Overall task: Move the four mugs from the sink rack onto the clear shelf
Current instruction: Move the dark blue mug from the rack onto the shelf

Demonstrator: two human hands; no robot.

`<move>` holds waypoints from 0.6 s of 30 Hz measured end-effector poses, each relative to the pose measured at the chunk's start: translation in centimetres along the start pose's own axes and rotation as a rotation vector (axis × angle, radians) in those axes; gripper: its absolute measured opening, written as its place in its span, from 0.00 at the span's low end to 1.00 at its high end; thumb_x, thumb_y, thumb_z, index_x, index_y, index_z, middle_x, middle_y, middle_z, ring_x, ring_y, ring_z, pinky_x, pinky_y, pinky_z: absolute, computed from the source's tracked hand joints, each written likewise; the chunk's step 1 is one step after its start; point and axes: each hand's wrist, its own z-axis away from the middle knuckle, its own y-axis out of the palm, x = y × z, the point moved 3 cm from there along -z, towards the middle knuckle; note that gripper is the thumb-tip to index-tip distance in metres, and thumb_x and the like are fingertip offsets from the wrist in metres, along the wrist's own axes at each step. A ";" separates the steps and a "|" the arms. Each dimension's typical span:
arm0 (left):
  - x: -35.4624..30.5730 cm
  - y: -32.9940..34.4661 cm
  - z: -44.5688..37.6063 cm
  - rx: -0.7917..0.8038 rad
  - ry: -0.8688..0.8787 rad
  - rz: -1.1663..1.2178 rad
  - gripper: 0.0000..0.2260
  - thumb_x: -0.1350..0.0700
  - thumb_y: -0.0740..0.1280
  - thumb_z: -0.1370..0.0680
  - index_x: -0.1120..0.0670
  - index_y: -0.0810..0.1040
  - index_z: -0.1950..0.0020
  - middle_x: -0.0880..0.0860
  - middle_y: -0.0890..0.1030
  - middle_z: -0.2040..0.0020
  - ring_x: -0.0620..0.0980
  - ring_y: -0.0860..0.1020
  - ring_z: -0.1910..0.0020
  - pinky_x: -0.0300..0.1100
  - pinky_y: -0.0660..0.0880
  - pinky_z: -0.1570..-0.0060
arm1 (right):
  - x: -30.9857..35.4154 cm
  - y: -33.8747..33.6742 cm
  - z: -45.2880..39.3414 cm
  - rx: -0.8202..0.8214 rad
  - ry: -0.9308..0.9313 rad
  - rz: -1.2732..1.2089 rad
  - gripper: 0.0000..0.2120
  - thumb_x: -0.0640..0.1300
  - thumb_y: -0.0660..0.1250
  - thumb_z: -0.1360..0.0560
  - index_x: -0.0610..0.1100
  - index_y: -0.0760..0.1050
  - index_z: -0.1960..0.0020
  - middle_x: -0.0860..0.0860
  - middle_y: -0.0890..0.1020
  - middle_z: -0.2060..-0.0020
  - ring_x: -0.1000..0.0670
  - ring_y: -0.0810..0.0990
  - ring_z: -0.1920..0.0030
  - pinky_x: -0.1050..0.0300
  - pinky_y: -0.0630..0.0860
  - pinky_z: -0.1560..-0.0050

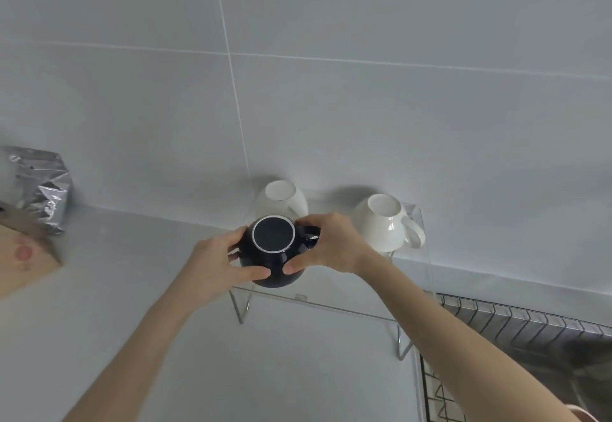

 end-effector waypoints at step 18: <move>2.6 0.8 0.9 -0.048 -0.044 0.067 0.22 0.56 0.74 0.34 0.49 0.73 0.42 0.49 0.80 0.46 0.46 0.77 0.45 0.22 0.69 0.49 | -0.2 2.0 -2.0 0.149 0.011 -0.070 0.28 0.45 0.80 0.43 0.46 0.77 0.45 0.55 0.80 0.55 0.55 0.78 0.53 0.65 0.72 0.53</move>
